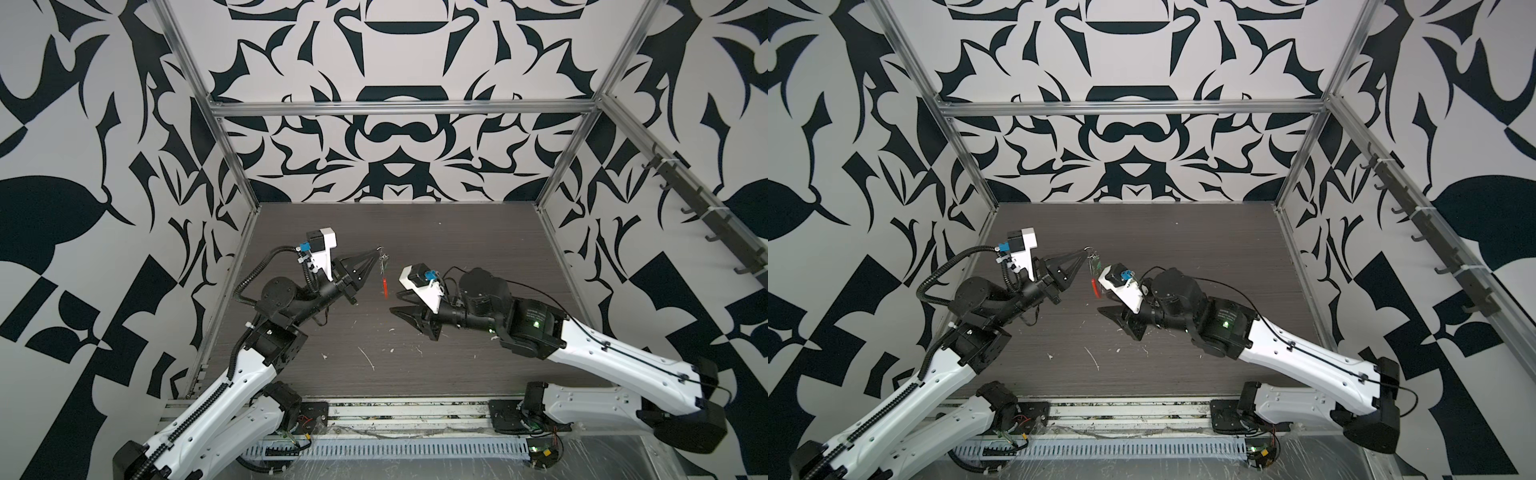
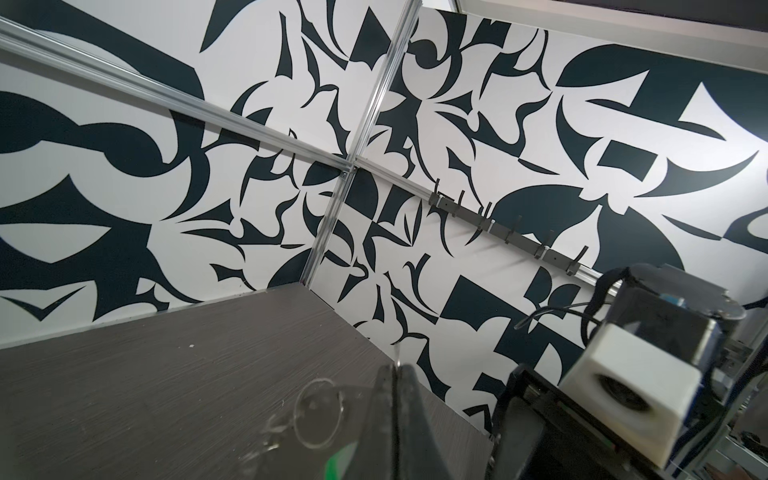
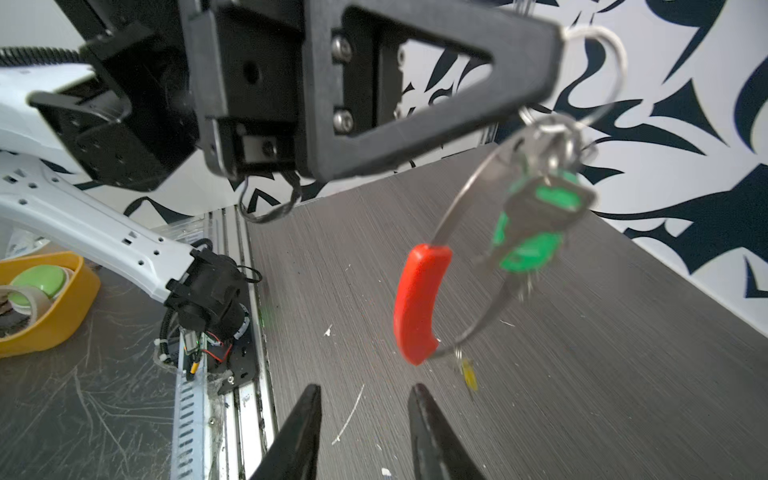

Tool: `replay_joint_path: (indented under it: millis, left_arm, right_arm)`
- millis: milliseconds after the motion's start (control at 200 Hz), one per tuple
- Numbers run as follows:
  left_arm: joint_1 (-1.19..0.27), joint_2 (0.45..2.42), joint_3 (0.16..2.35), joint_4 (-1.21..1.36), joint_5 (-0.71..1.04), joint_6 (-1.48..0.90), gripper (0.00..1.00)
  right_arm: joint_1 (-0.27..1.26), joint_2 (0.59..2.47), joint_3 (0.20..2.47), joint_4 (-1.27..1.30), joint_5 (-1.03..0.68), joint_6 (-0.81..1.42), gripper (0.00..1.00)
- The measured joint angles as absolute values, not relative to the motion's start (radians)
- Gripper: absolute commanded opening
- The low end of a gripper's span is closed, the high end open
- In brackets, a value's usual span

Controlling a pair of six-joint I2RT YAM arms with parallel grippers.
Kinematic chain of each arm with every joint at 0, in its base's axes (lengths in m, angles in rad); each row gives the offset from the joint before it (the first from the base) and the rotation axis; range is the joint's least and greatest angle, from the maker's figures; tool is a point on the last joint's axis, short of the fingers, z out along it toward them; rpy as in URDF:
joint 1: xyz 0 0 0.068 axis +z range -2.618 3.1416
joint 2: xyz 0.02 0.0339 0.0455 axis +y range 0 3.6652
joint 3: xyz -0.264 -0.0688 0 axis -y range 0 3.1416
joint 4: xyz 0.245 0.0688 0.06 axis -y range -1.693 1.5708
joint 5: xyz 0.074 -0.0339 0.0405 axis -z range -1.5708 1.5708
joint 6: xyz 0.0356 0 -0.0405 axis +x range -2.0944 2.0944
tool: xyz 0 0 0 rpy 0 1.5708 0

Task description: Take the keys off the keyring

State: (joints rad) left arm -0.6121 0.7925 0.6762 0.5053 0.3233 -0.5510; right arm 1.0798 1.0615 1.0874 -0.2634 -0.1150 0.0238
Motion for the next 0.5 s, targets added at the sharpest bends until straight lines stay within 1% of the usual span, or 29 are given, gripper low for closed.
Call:
replay_joint_path:
  millis: [60,115,250,320,385,500]
  left_arm:
    - [-0.612,0.792,0.676,0.516,0.33,-0.552,0.0]
    - [-0.612,0.792,0.676,0.522,0.335,-0.553,0.0]
    - [-0.612,0.792,0.676,0.534,0.353,-0.56,0.0]
    - [-0.612,0.792,0.676,0.542,0.369,-0.569,0.0]
    - [-0.612,0.792,0.676,0.549,0.387,-0.578,0.0]
    - [-0.612,0.792,0.676,0.562,0.414,-0.592,0.0]
  right_arm:
    - [1.055,1.031,1.068,-0.255,-0.125,0.023,0.38]
    - [1.0,1.018,1.063,-0.24,-0.167,0.032,0.37]
    - [0.774,1.029,1.063,-0.146,-0.369,0.113,0.35]
    - [0.69,1.063,1.074,-0.097,-0.468,0.166,0.35]
    - [0.659,1.111,1.098,-0.06,-0.543,0.207,0.35]
    - [0.659,1.169,1.122,0.006,-0.634,0.261,0.33]
